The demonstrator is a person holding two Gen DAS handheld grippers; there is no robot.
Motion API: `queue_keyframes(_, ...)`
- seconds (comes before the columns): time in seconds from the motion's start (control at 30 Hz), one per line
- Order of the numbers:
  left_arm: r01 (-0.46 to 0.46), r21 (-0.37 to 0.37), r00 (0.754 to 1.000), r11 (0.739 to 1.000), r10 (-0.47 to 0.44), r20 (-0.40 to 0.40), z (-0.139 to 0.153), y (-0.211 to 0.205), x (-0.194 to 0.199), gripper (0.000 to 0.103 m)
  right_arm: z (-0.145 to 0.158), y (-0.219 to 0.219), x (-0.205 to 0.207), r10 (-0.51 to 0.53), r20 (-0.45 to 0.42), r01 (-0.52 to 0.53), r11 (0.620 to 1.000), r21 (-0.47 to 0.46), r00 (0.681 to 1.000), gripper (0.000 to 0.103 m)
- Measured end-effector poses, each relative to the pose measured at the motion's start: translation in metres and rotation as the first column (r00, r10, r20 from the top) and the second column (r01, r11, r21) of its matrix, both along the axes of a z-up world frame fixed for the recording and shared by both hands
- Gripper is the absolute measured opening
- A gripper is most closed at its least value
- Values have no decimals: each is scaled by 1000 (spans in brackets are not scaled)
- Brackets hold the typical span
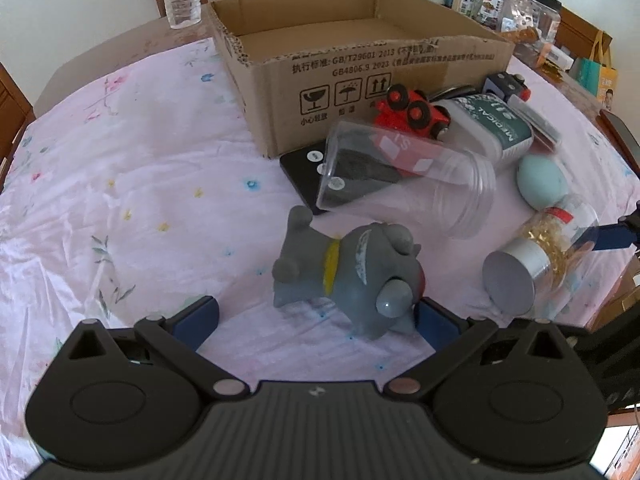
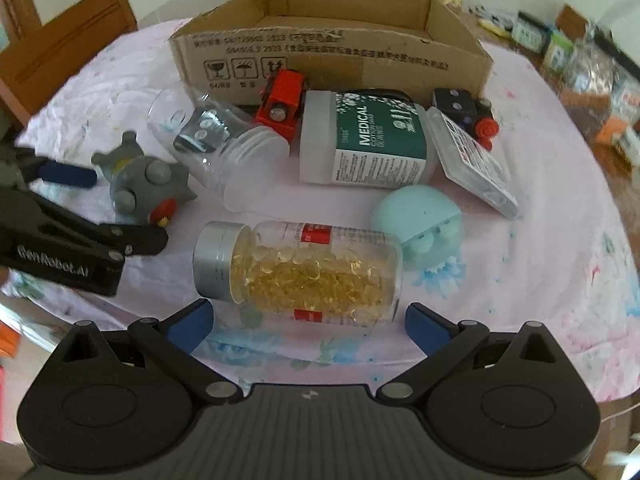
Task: Organize rigid objects
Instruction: 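Grasp the grey toy figure with the left gripper while the right gripper grasps the capsule bottle, then carry both items into the cardboard box and open both grippers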
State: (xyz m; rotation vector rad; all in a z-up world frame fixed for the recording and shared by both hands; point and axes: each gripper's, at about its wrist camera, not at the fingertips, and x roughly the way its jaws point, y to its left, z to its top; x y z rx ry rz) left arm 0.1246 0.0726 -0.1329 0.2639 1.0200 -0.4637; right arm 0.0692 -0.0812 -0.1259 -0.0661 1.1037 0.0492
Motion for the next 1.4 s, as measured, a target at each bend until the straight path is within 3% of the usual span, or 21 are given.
queue_keyframes(0.3, -12, -15, 1000, 1000, 12, 26, -1, 0, -3, 103, 3, -2, -12, -8, 81, 7, 1000, 11, 997, 103)
queue_keyframes(0.6, 2, -15, 998, 1000, -1, 56, 8, -13, -8, 100, 6, 0, -13, -27, 78, 26, 1000, 16, 997, 103)
queue_keyframes(0.77, 24, 7, 996, 1000, -25, 84, 8, -21, -7, 75, 6, 0, -16, -32, 93, 31, 999, 15, 995, 103)
queue_keyframes(0.87, 23, -16, 998, 1000, -22, 65, 9, -19, -3, 74, 6, 0, -17, -33, 98, 32, 999, 15, 995, 103)
queue_keyframes(1.4, 12, 17, 1000, 1000, -12, 16, 15, 16, -9, 73, 5, 13, -5, -113, 85, 113, 994, 7, 990, 103)
